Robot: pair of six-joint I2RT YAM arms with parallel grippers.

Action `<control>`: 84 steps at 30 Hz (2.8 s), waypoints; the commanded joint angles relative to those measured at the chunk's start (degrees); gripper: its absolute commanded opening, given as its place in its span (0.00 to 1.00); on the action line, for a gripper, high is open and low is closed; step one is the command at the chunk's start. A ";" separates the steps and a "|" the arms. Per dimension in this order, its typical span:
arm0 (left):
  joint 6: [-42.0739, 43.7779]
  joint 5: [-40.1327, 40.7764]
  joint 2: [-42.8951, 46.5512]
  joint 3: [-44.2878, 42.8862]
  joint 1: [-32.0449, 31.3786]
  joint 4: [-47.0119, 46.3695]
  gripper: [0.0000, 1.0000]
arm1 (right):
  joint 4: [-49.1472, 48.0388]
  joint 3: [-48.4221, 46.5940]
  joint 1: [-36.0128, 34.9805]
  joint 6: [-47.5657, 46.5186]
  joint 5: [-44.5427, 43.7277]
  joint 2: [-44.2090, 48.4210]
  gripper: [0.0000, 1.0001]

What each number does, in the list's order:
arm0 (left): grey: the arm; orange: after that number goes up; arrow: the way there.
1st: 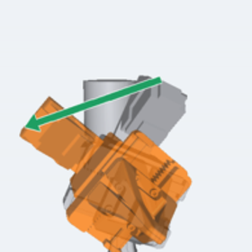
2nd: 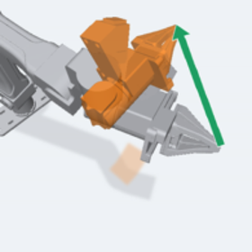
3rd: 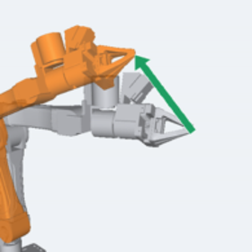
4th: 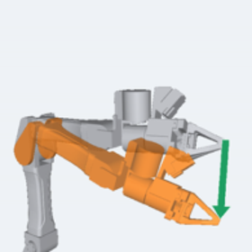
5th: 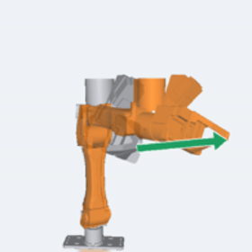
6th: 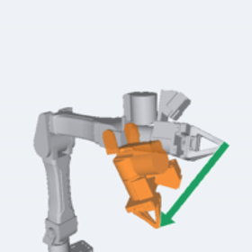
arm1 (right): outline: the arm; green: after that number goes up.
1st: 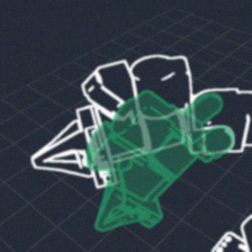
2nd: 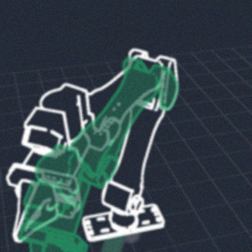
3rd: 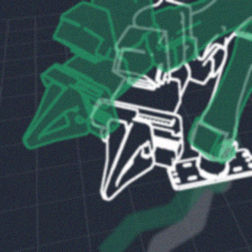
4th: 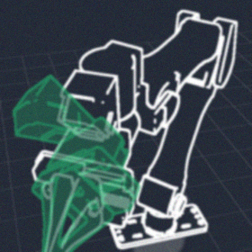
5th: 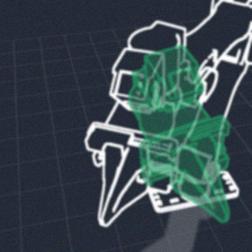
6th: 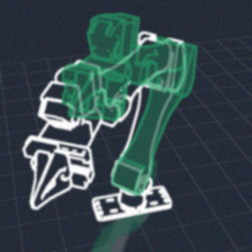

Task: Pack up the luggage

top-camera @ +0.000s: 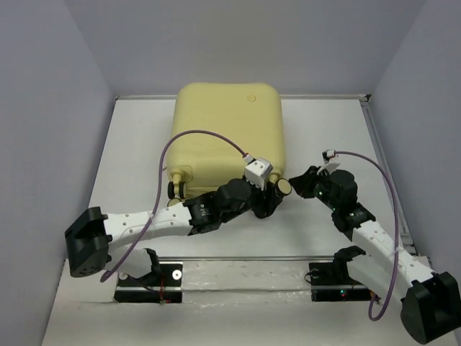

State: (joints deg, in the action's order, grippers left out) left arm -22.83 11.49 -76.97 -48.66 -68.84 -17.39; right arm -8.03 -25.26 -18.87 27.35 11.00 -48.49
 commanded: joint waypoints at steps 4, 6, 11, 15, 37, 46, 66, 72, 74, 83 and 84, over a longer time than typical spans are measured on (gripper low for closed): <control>-1.07 0.98 22.16 -2.67 3.10 17.01 0.71 | -3.13 9.96 -3.45 5.60 3.15 7.70 0.18; -5.54 8.26 27.55 -2.14 3.71 28.30 0.71 | -3.57 11.01 -3.45 5.34 3.06 8.50 0.18; -20.24 19.45 41.36 -2.49 8.10 56.59 0.79 | -7.25 13.21 -3.98 5.69 5.60 9.20 0.22; -28.05 20.50 47.52 -1.43 8.98 68.07 0.85 | -10.24 14.18 -4.59 6.40 5.78 7.97 0.25; -12.87 19.82 26.70 -10.05 29.45 62.31 0.99 | -13.59 13.92 -5.12 6.13 7.98 6.13 0.44; -6.70 6.98 22.57 -4.87 33.68 51.14 0.98 | -17.36 12.25 -5.12 0.34 9.39 -2.12 0.47; -6.52 -2.35 25.72 0.05 34.47 47.37 0.80 | -39.40 13.83 -5.12 -9.34 9.92 -12.76 0.48; -7.84 -3.14 28.01 4.71 34.65 44.37 0.77 | -43.82 13.92 -5.12 -8.64 8.42 -15.76 0.44; -8.02 -2.52 29.24 5.60 34.74 42.97 0.73 | -44.88 13.92 -5.12 -8.37 7.89 -15.93 0.40; -9.34 -2.26 35.74 7.18 34.74 35.59 0.51 | -49.62 14.18 -5.12 -7.40 5.96 -18.57 0.16; -9.34 -2.87 36.01 7.53 34.74 33.93 0.47 | -49.97 14.18 -5.64 -7.32 5.52 -18.74 0.13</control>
State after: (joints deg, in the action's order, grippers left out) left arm -31.42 11.51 -44.29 -41.41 -33.91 25.65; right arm -46.96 -10.33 -23.70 19.86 19.86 -66.17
